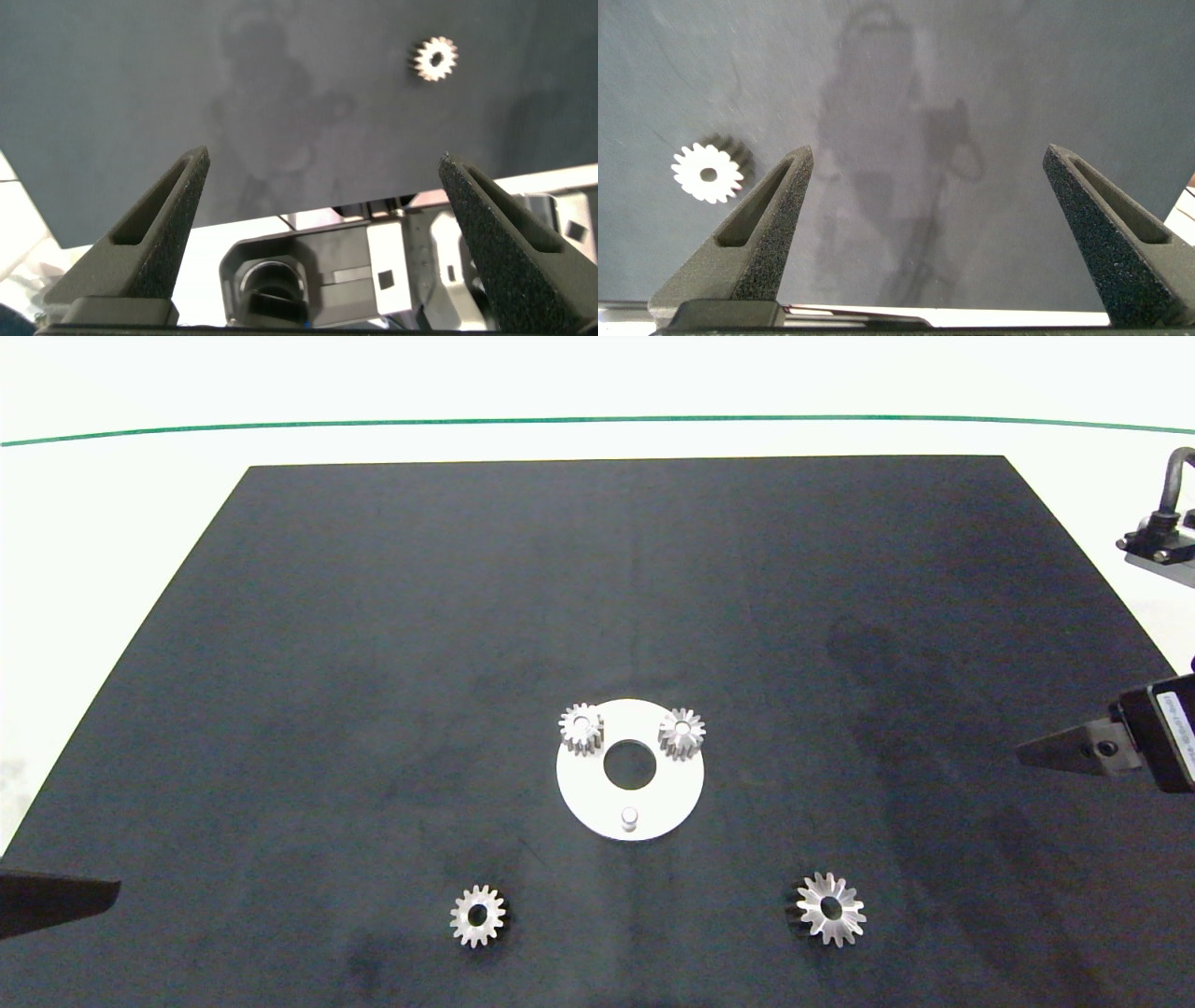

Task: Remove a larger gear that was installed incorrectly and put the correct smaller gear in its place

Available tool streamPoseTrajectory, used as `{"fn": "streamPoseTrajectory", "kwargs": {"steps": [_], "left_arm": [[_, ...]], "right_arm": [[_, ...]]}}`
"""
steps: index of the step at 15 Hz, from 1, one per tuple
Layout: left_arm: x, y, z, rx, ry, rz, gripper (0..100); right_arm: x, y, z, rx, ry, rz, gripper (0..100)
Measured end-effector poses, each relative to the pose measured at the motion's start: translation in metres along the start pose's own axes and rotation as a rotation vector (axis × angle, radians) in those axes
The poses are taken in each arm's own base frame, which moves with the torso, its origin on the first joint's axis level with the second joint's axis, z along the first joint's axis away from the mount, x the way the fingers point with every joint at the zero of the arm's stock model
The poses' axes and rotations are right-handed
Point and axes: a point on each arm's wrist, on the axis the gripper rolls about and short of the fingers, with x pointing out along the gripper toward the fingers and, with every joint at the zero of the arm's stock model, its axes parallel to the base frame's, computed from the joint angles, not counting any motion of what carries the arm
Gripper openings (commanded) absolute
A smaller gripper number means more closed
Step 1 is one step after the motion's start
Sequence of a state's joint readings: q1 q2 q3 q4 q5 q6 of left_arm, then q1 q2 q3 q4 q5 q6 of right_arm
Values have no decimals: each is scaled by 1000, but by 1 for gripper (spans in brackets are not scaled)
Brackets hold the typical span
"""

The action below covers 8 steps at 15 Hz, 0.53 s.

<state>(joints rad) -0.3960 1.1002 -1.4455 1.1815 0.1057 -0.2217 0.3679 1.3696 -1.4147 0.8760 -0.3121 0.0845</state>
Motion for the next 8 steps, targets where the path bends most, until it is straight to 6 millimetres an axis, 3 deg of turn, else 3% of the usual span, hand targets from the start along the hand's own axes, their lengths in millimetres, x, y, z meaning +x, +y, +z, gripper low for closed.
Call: {"fn": "streamPoseTrajectory", "kwargs": {"steps": [3, 8], "left_arm": [[11, -20, 11, -4, 10, -98, 100], [64, -77, 29, -36, 103, -19, 100]], "right_arm": [[-8, 5, 0, -21, -25, 41, 100], [-27, 2, -7, -30, -74, 128, 100]]}}
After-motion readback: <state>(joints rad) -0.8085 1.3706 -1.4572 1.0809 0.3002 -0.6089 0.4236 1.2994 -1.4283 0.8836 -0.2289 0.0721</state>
